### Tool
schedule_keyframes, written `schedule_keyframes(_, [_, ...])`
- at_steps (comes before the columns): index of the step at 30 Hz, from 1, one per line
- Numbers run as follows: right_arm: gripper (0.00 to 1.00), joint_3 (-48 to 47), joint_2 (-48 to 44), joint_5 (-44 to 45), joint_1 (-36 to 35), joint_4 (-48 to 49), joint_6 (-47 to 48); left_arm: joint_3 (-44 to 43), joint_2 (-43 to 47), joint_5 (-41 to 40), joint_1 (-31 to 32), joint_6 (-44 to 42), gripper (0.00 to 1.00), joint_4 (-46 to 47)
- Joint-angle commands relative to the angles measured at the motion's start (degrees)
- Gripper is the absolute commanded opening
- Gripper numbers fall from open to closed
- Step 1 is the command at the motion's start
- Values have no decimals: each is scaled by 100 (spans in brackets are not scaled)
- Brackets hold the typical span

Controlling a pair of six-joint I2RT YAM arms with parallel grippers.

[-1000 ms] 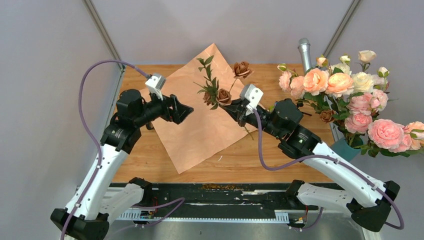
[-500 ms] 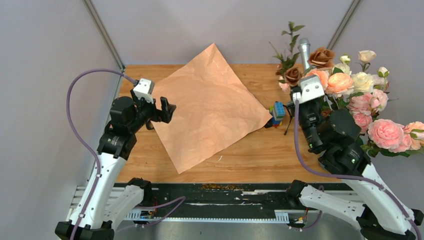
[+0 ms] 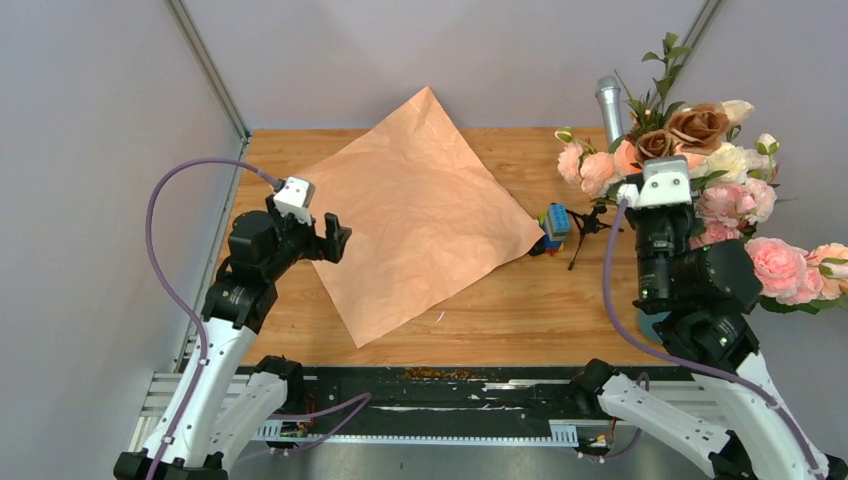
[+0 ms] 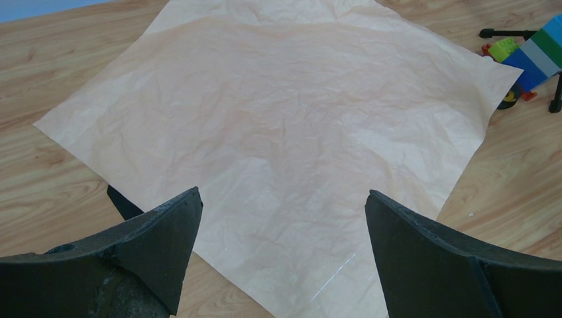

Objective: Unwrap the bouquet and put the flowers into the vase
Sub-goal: Insert the fake flower into the vase.

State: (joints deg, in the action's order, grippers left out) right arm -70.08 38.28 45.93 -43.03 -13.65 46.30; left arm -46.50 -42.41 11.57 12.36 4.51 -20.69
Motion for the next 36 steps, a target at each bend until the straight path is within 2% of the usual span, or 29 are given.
schedule_keyframes(1, [0, 102, 386, -494, 979, 167, 149, 89, 141, -26, 38, -154, 100, 274])
schedule_keyframes(5, [0, -39, 720, -1663, 2136, -353, -617, 149, 147, 15, 64, -153, 100, 328])
schedule_keyframes(10, [0, 120, 724, -2096, 2466, -215, -771, 180, 112, -23, 65, -161, 100, 315])
schedule_keyframes(16, [0, 213, 385, -2423, 2556, -218, -810, 317, 30, 11, 70, -118, 100, 450])
schedule_keyframes(22, [0, 451, -243, -3388, 2554, -213, -518, 422, 24, 101, 86, -139, 100, 548])
schedule_keyframes(25, [0, 552, -425, -3604, 2556, -197, -334, 457, 23, 143, 106, -147, 100, 585])
schedule_keyframes(36, [0, 911, -573, -3819, 2554, -270, 421, 500, 62, 225, 148, -213, 100, 597])
